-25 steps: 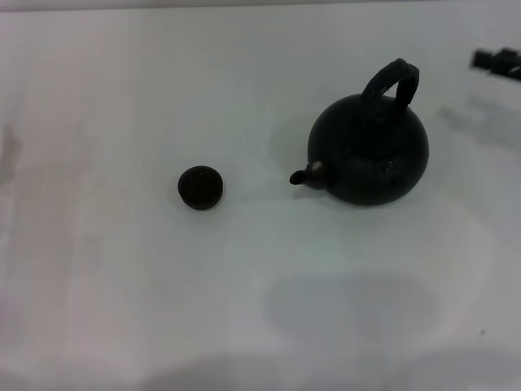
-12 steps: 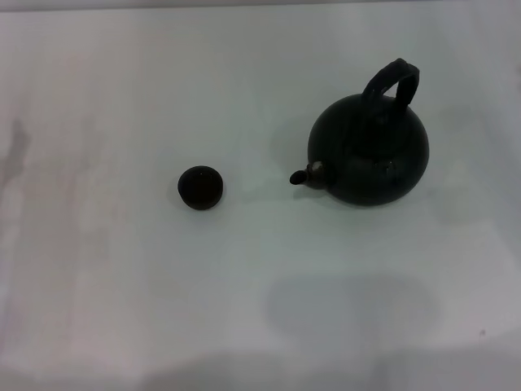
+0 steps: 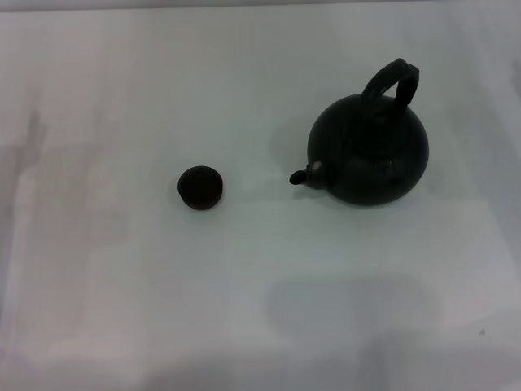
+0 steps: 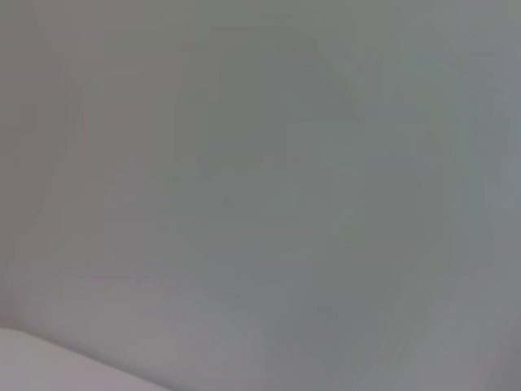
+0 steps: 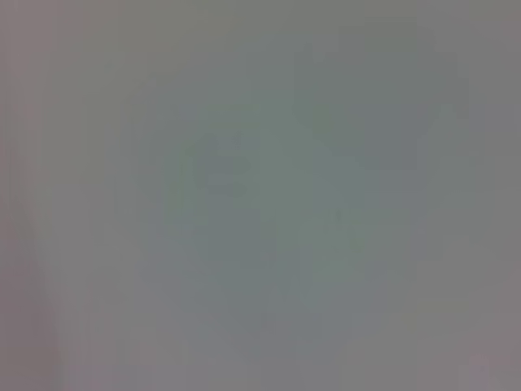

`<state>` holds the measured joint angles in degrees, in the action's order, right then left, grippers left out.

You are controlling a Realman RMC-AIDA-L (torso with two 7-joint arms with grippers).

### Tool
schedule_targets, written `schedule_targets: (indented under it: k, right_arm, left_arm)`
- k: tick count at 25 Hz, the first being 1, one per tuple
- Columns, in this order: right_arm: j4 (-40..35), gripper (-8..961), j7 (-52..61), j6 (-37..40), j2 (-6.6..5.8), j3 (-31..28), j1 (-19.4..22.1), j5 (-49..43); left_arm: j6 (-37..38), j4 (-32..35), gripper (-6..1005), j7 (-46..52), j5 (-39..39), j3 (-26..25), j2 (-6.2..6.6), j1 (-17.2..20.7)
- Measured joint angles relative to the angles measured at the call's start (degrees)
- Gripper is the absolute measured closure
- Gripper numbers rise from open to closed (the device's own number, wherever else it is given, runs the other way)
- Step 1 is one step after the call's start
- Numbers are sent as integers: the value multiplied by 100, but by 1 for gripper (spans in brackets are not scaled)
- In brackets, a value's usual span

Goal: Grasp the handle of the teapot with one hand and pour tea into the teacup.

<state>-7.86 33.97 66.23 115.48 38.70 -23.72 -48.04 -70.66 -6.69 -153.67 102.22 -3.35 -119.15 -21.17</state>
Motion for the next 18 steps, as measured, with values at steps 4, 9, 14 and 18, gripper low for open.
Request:
schedule_targets:
  k: [4, 9, 14, 18]
  right_arm:
    - [17, 212, 0, -20, 0, -3, -26, 2]
    - [24, 212, -9, -45, 1, -4, -84, 6]
    - [27, 212, -9, -99, 1, -4, -171, 6]
    - [22, 212, -9, -378, 1, -4, -304, 6]
  left_arm:
    - [57, 8, 137, 19, 14, -17, 3, -87]
    - [220, 39, 138, -1, 10, 4, 12, -219]
    - [234, 95, 137, -10, 32, -15, 21, -305]
    - [237, 124, 137, -12, 43, -19, 17, -329]
